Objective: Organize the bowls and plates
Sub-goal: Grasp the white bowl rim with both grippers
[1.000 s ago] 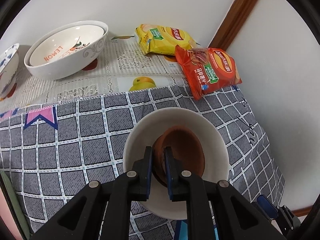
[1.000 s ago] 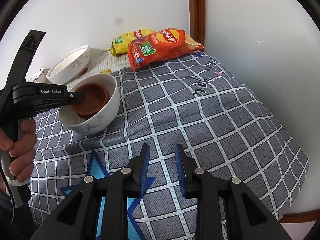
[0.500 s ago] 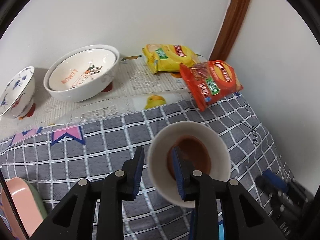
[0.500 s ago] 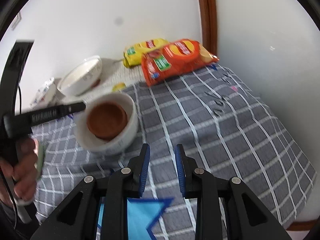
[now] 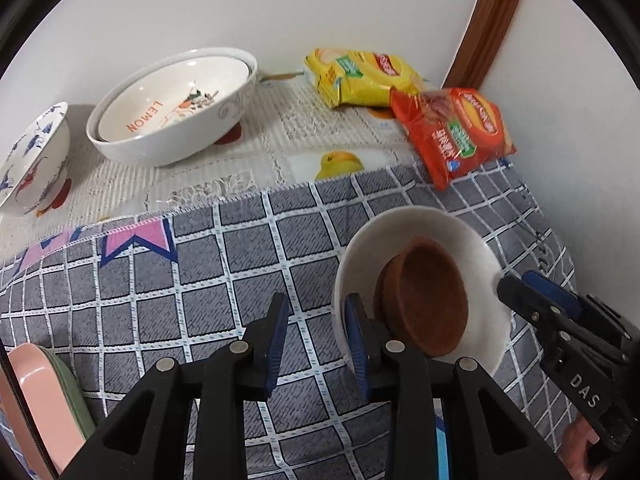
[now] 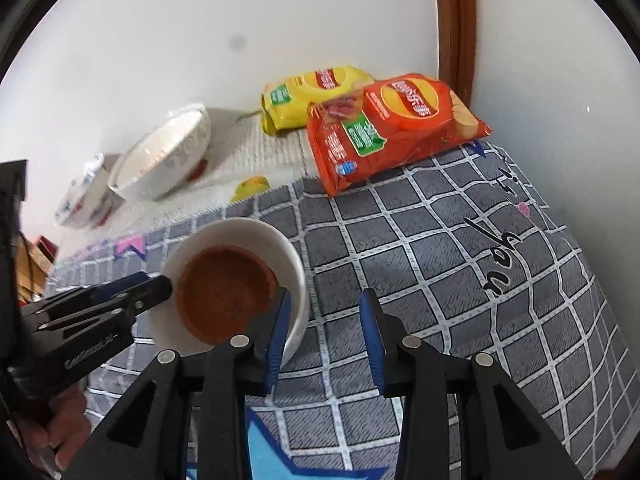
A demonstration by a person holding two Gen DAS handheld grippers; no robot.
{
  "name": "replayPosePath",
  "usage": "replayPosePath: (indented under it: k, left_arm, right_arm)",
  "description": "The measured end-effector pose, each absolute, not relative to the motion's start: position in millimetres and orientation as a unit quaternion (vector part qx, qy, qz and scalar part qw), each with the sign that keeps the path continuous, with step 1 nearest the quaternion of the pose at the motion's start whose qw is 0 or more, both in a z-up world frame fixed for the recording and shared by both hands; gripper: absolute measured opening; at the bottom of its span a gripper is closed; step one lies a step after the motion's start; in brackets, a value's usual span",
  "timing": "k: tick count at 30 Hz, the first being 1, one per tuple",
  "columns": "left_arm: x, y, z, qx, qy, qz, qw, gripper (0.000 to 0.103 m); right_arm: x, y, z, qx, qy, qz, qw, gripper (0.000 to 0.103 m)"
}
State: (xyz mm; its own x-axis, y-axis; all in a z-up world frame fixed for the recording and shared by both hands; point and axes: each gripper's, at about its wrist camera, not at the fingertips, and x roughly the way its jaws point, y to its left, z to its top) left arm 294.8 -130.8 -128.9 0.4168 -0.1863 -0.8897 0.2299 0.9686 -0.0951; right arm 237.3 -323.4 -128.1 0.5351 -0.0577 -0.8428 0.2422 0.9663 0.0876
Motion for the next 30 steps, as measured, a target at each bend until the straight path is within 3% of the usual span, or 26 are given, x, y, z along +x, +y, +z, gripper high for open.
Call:
replayPosePath:
  k: [12, 30]
  left_arm:
    - [299, -136, -141, 0.026, 0.529, -0.126, 0.839, 0.033]
    - [306, -139, -157, 0.037, 0.524, -0.122, 0.842, 0.034]
  right_arm:
    - [256, -317, -149, 0.100, 0.500, -0.093, 0.855, 0.026]
    - [262, -320, -160, 0.103, 0.492, -0.099, 0.859, 0.030]
